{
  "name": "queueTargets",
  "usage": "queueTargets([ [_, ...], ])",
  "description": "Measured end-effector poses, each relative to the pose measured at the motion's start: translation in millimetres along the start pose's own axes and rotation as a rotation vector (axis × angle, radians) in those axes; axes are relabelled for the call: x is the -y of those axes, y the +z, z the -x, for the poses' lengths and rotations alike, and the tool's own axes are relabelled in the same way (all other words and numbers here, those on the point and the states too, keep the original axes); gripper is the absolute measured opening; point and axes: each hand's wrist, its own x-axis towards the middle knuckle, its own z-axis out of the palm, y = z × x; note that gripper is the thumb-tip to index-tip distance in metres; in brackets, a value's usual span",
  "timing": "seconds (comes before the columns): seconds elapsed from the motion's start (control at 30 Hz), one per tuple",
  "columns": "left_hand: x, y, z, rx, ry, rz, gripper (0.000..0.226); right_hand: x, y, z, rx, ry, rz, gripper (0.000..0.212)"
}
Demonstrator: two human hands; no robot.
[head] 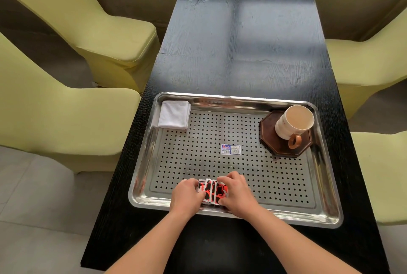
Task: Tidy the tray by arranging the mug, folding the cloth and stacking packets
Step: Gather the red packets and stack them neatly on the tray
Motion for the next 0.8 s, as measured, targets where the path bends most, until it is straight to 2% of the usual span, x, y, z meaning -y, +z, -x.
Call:
queueTargets([
  [0.13,0,-3,-1,-0.003,-0.013,0.008,0.017,-6,-2,5,-0.064,0.020,-0.030,0.064],
  [0.23,0,-4,-2,-0.025,-0.033,0.003,0.016,-11,-7,7,-0.156,0.184,-0.106,0.057],
  [0.33,-3,0,-2,-0.015,-0.025,-0.006,0.015,-6,-5,5,-0.105,0.236,-0.122,0.047],
  [0.6,-5,2,-3,0.030,-0.047,0.028,0.021,7,2,0,-0.063,0.250,-0.264,0.052],
  [0.8,4,-1,-5,-0.033,-0.055,0.070,0.034,4,-1,5,-0.110,0.262,-0.244,0.060],
])
